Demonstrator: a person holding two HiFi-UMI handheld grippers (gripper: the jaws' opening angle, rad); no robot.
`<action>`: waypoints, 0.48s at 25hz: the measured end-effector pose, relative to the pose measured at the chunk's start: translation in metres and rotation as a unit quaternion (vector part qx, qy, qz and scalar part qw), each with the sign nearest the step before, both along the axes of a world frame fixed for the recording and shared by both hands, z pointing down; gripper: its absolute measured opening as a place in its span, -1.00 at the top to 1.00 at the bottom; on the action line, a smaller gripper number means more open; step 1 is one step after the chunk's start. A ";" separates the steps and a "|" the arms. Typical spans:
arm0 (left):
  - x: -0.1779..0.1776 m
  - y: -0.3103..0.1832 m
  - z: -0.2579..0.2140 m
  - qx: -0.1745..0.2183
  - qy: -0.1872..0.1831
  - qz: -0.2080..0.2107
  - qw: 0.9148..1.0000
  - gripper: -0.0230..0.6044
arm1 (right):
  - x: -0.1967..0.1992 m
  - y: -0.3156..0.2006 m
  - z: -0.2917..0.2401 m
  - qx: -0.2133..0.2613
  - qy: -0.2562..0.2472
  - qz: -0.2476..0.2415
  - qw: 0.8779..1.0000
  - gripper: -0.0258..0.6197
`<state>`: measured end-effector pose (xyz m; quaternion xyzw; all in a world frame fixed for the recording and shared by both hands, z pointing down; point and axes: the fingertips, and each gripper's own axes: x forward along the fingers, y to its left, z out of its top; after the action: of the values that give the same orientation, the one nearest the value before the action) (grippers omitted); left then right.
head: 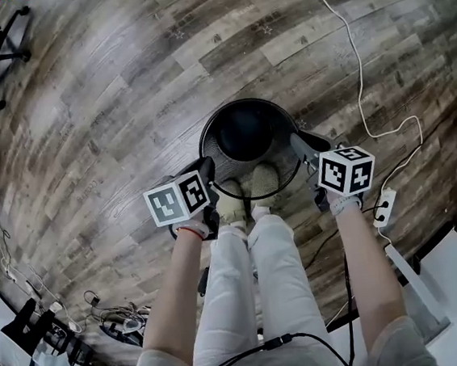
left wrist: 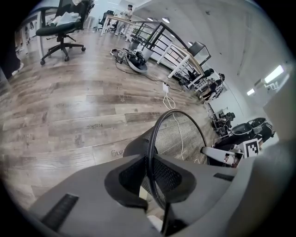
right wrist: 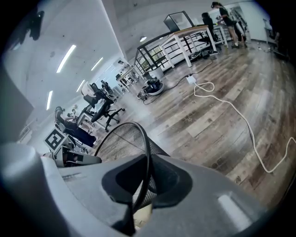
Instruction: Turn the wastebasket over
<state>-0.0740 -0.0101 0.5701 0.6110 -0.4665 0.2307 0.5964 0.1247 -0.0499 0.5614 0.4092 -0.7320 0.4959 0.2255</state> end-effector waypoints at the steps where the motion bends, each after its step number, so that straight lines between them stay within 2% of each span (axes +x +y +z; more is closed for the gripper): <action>1: -0.001 -0.001 -0.007 0.002 0.001 0.001 1.000 0.80 | 0.000 0.000 -0.008 0.003 0.000 0.002 1.000 0.83; 12: -0.005 -0.011 -0.091 0.027 0.012 0.006 1.000 0.80 | -0.003 -0.004 -0.096 0.029 -0.009 0.026 0.999 0.82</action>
<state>-0.0789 -0.0207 0.4795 0.6326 -0.4619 0.2137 0.5838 0.1218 -0.0534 0.4652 0.4299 -0.7375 0.4834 0.1940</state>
